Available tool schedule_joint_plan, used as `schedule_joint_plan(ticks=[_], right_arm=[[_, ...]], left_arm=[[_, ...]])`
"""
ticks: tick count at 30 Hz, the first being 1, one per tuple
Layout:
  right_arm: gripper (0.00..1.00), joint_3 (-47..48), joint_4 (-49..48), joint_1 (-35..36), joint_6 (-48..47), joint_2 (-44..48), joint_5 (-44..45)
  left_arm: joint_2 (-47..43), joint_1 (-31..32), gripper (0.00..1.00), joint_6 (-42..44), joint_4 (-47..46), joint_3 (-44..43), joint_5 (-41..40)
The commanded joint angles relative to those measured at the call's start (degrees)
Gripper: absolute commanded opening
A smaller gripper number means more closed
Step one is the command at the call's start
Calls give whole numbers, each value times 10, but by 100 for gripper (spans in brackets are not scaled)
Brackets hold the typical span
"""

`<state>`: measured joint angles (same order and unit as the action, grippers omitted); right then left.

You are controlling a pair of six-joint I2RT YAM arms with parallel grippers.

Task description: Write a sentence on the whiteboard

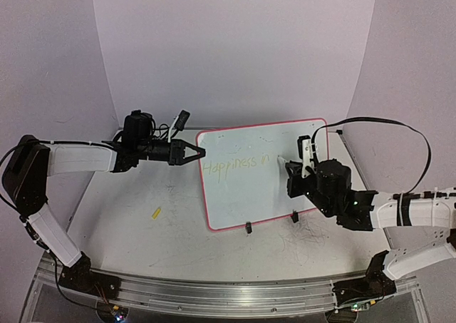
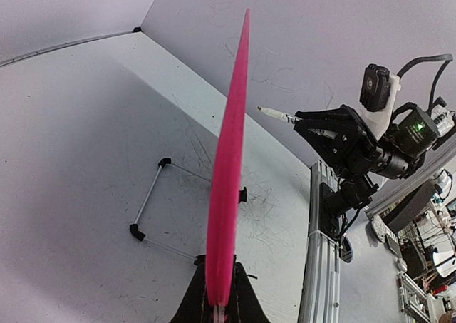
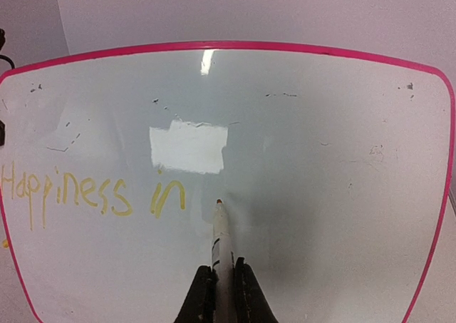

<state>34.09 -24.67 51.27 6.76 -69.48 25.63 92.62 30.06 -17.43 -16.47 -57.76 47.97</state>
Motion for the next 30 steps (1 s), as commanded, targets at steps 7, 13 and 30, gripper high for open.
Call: schedule_joint_plan(ticks=[7, 13, 30], right_arm=[[0, 55, -36, -17, -11, -32, 15], [0, 60, -36, -27, -6, -46, 10], [0, 54, 5, -28, 14, -54, 1]], left_arm=[[-11, 3, 0, 19, 29, -14, -20], [-11, 3, 0, 19, 29, -14, -19], [-11, 3, 0, 19, 29, -16, -18]])
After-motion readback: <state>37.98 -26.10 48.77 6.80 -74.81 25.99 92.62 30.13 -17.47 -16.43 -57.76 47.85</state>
